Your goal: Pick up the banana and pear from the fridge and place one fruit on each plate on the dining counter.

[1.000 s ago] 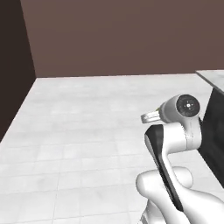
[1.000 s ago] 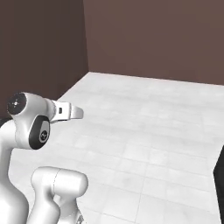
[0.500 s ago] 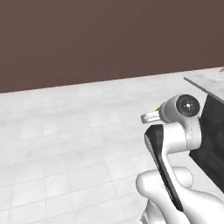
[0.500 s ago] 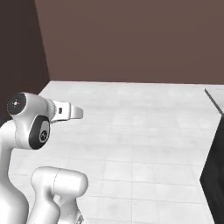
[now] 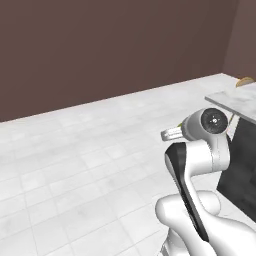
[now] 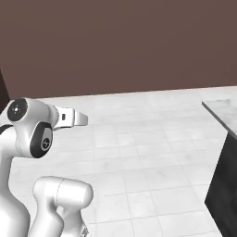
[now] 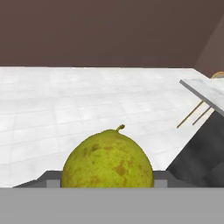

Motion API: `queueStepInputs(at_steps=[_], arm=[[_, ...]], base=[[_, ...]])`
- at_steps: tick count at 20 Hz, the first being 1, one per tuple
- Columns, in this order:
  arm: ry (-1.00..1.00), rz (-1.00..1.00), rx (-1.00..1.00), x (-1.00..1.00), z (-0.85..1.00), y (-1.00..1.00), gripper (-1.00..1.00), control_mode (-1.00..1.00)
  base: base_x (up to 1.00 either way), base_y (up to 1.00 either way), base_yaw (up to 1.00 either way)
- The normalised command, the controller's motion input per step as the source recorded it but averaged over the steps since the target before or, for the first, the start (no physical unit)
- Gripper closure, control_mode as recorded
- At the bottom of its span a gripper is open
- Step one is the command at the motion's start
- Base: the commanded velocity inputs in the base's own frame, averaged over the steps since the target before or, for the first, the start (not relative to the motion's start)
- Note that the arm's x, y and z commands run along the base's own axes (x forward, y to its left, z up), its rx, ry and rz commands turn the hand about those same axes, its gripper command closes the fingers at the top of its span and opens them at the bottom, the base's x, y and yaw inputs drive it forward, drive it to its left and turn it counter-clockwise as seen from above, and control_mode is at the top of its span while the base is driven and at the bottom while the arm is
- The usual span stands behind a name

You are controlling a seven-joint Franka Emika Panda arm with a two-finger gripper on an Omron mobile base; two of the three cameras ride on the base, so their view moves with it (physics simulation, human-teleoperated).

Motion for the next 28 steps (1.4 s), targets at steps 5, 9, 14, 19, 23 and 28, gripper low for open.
queueStepInputs(at_steps=[5, 9, 14, 19, 23, 28], arm=[[0.0, 0.0, 0.0, 0.0, 0.0, 0.0, 1.0, 1.0], [0.0, 0.0, 0.0, 0.0, 0.0, 0.0, 1.0, 1.0], [0.0, 0.0, 0.0, 0.0, 0.0, 0.0, 1.0, 1.0], [0.0, 0.0, 0.0, 0.0, 0.0, 0.0, 1.0, 1.0], [0.0, 0.0, 0.0, 0.0, 0.0, 0.0, 1.0, 1.0], [0.0, 0.0, 0.0, 0.0, 0.0, 0.0, 1.0, 1.0]], base=[[1.0, 0.54, -0.44], [1.0, 0.58, -0.45], [1.0, 0.62, -0.44], [0.91, 0.52, -0.52], [0.87, 0.63, -0.57], [0.83, 0.62, -0.57]])
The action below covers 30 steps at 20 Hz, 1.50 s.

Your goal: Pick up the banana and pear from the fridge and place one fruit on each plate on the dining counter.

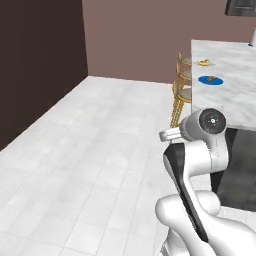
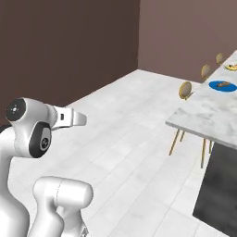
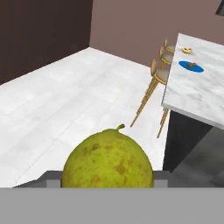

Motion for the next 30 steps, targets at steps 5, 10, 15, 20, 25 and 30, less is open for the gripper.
queueStepInputs(at_steps=[5, 10, 15, 20, 25, 30], arm=[[0.0, 0.0, 0.0, 0.0, 0.0, 0.0, 1.0, 1.0], [0.0, 0.0, 0.0, 0.0, 0.0, 0.0, 1.0, 1.0], [0.0, 0.0, 0.0, 0.0, 0.0, 0.0, 1.0, 1.0], [0.0, 0.0, 0.0, 0.0, 0.0, 0.0, 1.0, 1.0], [0.0, 0.0, 0.0, 0.0, 0.0, 0.0, 1.0, 1.0], [0.0, 0.0, 0.0, 0.0, 0.0, 0.0, 1.0, 1.0]], base=[[0.74, 0.48, -0.6], [0.69, 0.48, -0.6], [0.64, 0.37, -0.63], [0.65, 0.54, -0.65], [0.6, 0.64, -0.63], [0.16, 0.69, -0.57]])
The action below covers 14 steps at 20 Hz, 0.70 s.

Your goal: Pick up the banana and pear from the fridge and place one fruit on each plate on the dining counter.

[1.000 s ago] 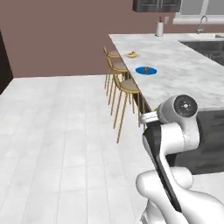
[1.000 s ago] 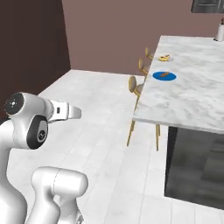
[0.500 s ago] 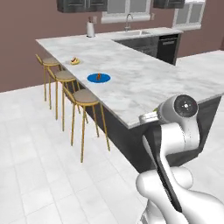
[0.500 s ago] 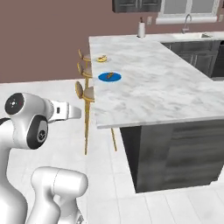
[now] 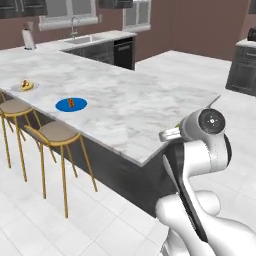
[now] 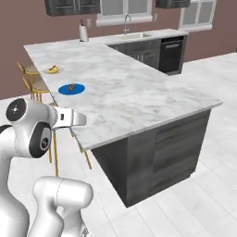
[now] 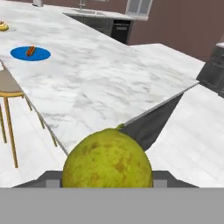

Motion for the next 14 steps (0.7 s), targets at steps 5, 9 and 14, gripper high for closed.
queueStepInputs(at_steps=[5, 9, 14], arm=[[0.0, 0.0, 0.0, 0.0, 0.0, 0.0, 1.0, 1.0], [0.0, 0.0, 0.0, 0.0, 0.0, 0.0, 1.0, 1.0], [0.0, 0.0, 0.0, 0.0, 0.0, 0.0, 1.0, 1.0]], base=[[0.0, 0.52, -0.52], [0.0, 0.82, -0.43], [0.02, 1.0, -0.3]])
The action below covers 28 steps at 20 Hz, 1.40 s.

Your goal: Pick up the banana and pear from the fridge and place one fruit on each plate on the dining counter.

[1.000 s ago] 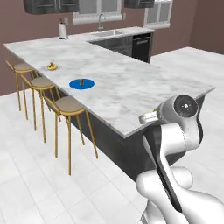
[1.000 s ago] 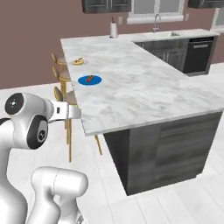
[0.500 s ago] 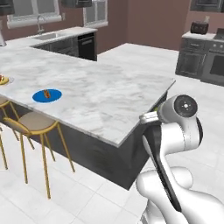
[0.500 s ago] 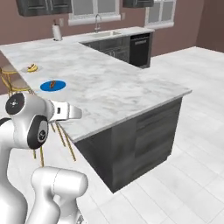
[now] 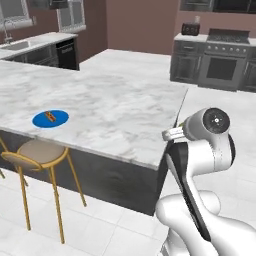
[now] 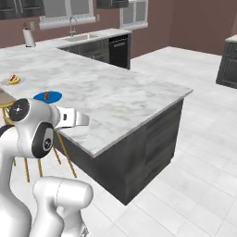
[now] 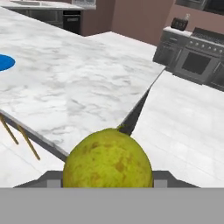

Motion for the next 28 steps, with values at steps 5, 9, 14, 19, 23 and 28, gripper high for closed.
queueStepInputs(at_steps=[5, 9, 14, 19, 23, 28], arm=[[0.0, 0.0, 0.0, 0.0, 0.0, 0.0, 1.0, 1.0], [0.0, 0.0, 0.0, 0.0, 0.0, 0.0, 1.0, 1.0], [0.0, 0.0, 0.0, 0.0, 0.0, 0.0, 1.0, 1.0], [0.0, 0.0, 0.0, 0.0, 0.0, 0.0, 1.0, 1.0], [0.0, 0.0, 0.0, 0.0, 0.0, 0.0, 1.0, 1.0], [0.0, 0.0, 0.0, 0.0, 0.0, 0.0, 1.0, 1.0]], base=[[0.14, 0.99, -0.33], [0.2, 0.99, -0.36], [0.19, 0.8, -0.38], [0.2, 0.56, -0.41], [0.32, 0.5, -0.38], [0.36, 0.39, -0.27]])
